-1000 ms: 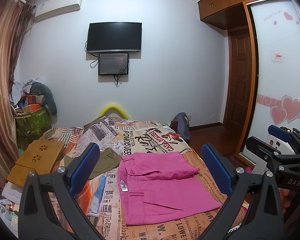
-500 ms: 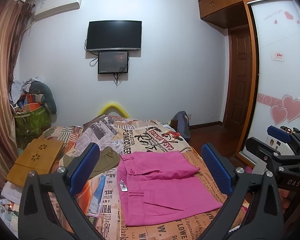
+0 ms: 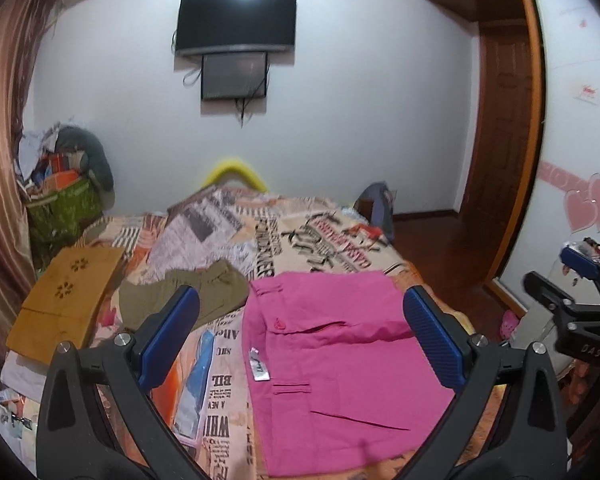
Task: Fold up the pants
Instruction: 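Lower both grippers toward the pink trousers' waistband and leg edge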
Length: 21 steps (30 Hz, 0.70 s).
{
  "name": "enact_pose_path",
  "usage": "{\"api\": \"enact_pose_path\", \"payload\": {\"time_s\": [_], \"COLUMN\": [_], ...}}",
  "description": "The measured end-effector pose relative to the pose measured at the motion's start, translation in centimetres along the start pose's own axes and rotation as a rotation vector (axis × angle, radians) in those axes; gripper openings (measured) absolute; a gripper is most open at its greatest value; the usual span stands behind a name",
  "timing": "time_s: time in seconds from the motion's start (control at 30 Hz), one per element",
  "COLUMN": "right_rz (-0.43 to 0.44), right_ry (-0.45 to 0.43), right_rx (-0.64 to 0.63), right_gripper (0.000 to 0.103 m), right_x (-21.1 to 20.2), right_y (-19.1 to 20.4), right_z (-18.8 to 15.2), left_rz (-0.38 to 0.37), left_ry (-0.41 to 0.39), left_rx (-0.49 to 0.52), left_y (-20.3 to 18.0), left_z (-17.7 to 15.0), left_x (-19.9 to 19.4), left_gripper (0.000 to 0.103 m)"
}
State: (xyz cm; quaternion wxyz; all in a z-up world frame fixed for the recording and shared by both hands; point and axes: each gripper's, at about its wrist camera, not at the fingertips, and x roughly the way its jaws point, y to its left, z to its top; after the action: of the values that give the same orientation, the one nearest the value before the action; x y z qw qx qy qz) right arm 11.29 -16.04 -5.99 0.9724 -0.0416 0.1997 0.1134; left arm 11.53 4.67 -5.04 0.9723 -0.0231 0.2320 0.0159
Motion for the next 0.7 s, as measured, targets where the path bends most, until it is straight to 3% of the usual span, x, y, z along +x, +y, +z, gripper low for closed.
{"api": "enact_pose_path", "payload": {"time_s": [0.43, 0.57, 0.7], "right_rz": [0.052, 0.050, 0.076], "right_ry": [0.193, 0.286, 0.377], "right_rx": [0.065, 0.016, 0.015], "right_gripper": [0.102, 0.102, 0.097], "right_x": [9.2, 11.8, 14.7], "right_y": [-4.3, -4.5, -4.6], "right_z": [-2.9, -4.5, -6.4], "left_rz": [0.001, 0.000, -0.039], "left_ry": [0.287, 0.359, 0.422], "left_rx": [-0.042, -0.026, -0.008], "left_y": [5.7, 6.0, 5.7], "left_z": [-2.5, -3.9, -5.2], "left_x": [15.9, 19.0, 21.3], "left_gripper": [0.103, 0.086, 0.079]}}
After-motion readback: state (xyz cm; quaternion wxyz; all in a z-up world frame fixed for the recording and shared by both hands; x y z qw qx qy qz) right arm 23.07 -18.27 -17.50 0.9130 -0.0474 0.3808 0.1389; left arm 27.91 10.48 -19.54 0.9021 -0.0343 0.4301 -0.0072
